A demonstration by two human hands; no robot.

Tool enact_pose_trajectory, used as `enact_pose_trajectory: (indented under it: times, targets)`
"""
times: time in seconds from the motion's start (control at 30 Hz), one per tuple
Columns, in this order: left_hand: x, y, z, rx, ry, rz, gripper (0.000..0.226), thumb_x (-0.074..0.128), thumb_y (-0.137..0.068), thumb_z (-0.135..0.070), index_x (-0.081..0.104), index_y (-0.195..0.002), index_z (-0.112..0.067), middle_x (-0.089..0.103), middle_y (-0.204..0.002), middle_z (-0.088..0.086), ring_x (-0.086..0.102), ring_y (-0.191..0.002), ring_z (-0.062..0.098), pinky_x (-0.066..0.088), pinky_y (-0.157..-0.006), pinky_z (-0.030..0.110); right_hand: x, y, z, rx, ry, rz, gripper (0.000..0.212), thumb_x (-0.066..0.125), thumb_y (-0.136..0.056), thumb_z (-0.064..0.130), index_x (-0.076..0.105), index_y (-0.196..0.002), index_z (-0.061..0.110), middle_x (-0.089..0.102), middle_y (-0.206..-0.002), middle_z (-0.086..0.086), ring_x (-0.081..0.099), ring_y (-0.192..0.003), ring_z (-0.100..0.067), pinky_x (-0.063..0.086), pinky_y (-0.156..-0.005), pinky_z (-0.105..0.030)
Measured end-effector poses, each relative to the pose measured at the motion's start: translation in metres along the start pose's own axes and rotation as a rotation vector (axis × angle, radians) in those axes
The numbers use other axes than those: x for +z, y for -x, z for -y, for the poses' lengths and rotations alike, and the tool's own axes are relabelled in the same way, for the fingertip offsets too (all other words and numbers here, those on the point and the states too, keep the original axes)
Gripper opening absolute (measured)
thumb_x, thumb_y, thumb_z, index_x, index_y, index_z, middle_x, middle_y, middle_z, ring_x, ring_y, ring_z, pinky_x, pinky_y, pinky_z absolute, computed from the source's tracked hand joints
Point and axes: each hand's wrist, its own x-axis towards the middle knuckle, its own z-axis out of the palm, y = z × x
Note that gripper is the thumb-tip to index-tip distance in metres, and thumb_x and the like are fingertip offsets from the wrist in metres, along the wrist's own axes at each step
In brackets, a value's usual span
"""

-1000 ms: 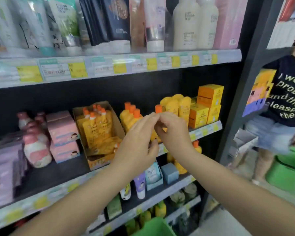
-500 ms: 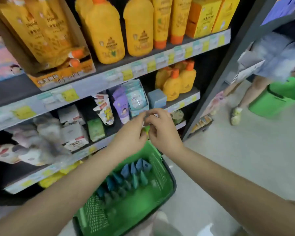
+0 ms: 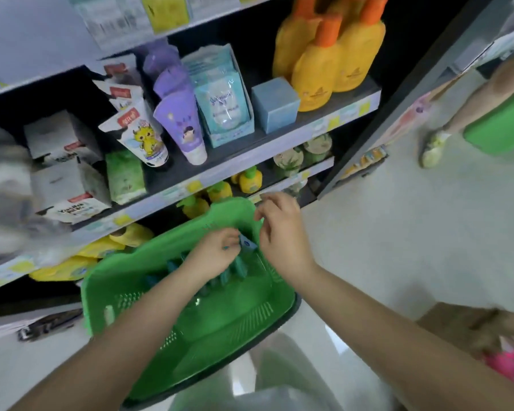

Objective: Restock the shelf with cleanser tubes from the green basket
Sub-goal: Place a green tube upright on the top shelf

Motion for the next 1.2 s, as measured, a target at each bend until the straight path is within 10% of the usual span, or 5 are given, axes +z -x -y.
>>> enact_pose_trajectory:
  times: [0.2,0.57,0.77,1.03,1.2]
  targets:
    - [0.06,-0.062,0.077,-0.3,-0.292,0.116,0.018,0.046,-0.088,-0.008,0.05,-0.071,-0.004,0.049,-0.07,0.008,0.048,-0.075,0.018,0.032,-0.053,0.027,0.028,0.025,-0.045,0.016,0.275,0.099,0.036,0.066,-0.053,-0.01,0.067,-0.083,0.009,0.066,-0.104,-0.011,0.059,-0.106,-0.035,0.015,-0.099,-0.067]
    - [0.18,-0.179,0.241,-0.465,-0.276,0.04,0.04,0.047,-0.08,-0.035,0.06,-0.113,-0.015,0.065,-0.113,0.003,0.062,-0.101,0.024,0.052,-0.089,0.039,0.041,0.037,-0.079,0.03,0.299,0.126,0.035,0.045,-0.069,0.006,0.067,-0.096,0.01,0.062,-0.115,-0.012,0.051,-0.115,-0.033,0.007,-0.103,-0.06]
    - [0.14,-0.129,0.139,-0.395,-0.387,0.059,0.032,0.043,-0.095,-0.02,0.058,-0.112,0.002,0.062,-0.111,0.02,0.059,-0.103,0.033,0.048,-0.089,0.037,0.037,0.035,-0.085,0.058,0.268,0.104,0.043,0.03,-0.068,0.015,0.066,-0.093,0.011,0.063,-0.113,-0.009,0.052,-0.112,-0.031,0.008,-0.104,-0.057]
    - [0.089,-0.062,0.076,-0.181,-0.419,0.052,0.032,0.051,-0.091,-0.02,0.045,-0.06,-0.013,0.044,-0.059,0.002,0.049,-0.061,0.02,0.031,-0.05,0.026,0.024,0.029,-0.061,0.048,0.266,0.111,0.037,0.042,-0.067,0.008,0.066,-0.095,0.009,0.064,-0.108,-0.009,0.056,-0.11,-0.033,0.008,-0.102,-0.058]
    - [0.031,-0.003,0.029,0.076,-0.363,-0.041,0.028,0.052,-0.09,-0.017,0.056,-0.065,-0.005,0.047,-0.085,0.004,0.049,-0.075,0.019,0.04,-0.067,0.031,0.01,0.021,-0.035,0.061,0.259,0.134,0.036,0.061,-0.063,-0.005,0.065,-0.097,0.005,0.063,-0.109,-0.012,0.055,-0.11,-0.034,0.013,-0.104,-0.066]
